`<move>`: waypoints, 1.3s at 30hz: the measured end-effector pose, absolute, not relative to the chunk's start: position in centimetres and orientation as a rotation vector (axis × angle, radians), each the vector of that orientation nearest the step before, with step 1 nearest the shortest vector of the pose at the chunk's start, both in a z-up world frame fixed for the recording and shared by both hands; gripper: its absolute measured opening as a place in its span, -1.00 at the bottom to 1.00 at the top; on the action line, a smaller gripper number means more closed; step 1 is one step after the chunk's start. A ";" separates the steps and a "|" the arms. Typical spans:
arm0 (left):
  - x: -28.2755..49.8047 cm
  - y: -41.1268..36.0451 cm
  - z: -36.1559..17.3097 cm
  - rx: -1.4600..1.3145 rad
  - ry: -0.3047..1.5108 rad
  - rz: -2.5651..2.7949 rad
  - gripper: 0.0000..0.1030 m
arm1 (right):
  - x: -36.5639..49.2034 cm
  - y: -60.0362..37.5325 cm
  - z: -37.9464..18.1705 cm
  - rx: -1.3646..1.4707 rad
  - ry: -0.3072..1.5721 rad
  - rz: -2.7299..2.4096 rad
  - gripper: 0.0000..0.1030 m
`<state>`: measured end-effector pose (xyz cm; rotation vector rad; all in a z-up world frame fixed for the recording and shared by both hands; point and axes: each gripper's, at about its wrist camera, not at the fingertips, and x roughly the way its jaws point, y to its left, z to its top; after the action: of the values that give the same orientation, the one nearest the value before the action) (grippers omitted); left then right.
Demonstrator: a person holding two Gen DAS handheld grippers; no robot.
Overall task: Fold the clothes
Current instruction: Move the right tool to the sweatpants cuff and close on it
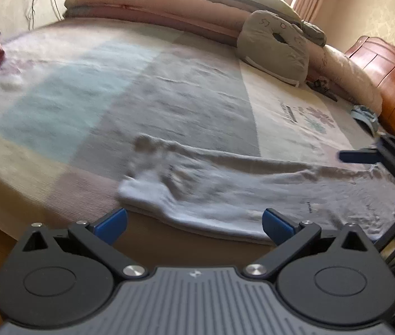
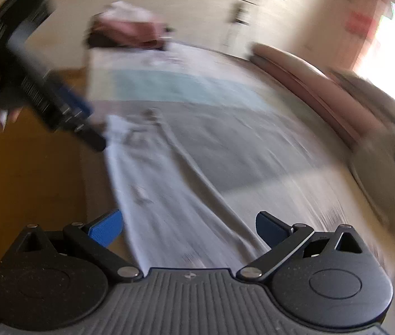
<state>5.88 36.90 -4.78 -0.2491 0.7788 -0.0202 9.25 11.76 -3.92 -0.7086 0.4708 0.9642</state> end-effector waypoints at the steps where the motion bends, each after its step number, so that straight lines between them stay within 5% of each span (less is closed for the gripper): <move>1: 5.7 37.3 -4.5 -0.243 0.779 -0.011 0.99 | 8.9 13.0 -4.4 -0.747 0.451 0.995 0.90; 7: 5.0 39.3 -4.7 -0.267 0.787 0.039 0.99 | 7.4 18.1 -7.2 -0.939 0.355 1.050 0.68; 28: 6.3 41.7 -5.3 -0.348 0.746 0.044 0.99 | 5.2 23.4 -8.9 -1.165 0.122 0.958 0.80; 39: 6.0 43.1 -5.4 -0.423 0.733 0.051 0.99 | 3.6 25.2 -9.3 -1.195 0.146 1.002 -0.15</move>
<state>6.04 43.13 -5.39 -0.4231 0.7333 0.0509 3.63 25.16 -9.30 -1.1946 0.1455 1.0021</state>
